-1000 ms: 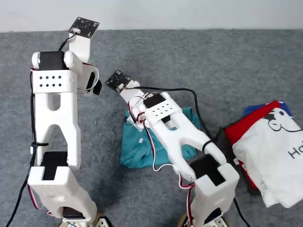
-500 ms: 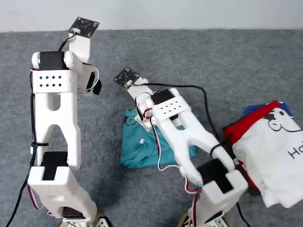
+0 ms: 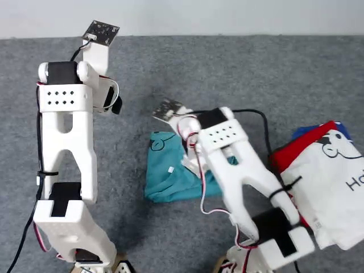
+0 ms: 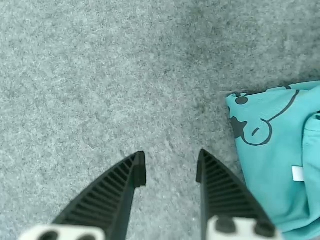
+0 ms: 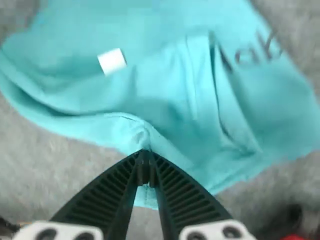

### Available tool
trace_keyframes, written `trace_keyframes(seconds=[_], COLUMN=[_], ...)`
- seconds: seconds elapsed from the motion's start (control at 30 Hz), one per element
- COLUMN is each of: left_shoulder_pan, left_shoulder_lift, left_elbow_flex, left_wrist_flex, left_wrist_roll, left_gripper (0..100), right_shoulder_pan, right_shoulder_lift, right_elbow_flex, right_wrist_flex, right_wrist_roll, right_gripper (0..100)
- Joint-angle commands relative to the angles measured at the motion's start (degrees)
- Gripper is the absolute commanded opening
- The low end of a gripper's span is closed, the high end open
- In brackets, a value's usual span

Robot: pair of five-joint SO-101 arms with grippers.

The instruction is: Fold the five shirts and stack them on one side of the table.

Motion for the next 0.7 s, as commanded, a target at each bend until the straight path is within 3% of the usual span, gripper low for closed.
trace_keyframes(seconds=[0.0, 0.47, 0.6, 0.67], left_shoulder_pan=[-0.26, -0.26, -0.26, -0.26], left_shoulder_lift=[-2.99, -2.99, -2.99, -2.9], left_elbow_flex=[-0.22, -0.22, -0.22, -0.22], left_wrist_flex=[1.05, 1.05, 1.05, 1.05], left_wrist_roll=[0.18, 0.18, 0.18, 0.18], left_gripper=[17, 17, 17, 17], right_shoulder_pan=[3.82, 6.9, 6.9, 6.81], right_shoulder_lift=[-6.64, -27.47, -30.02, -29.76], right_elbow_flex=[3.96, 22.86, 22.86, 22.86], right_wrist_flex=[-0.4, -1.8, -4.62, -10.24], right_wrist_roll=[2.29, 8.53, 6.77, 0.88], right_gripper=[1.0, 1.7, 12.1, 18.1])
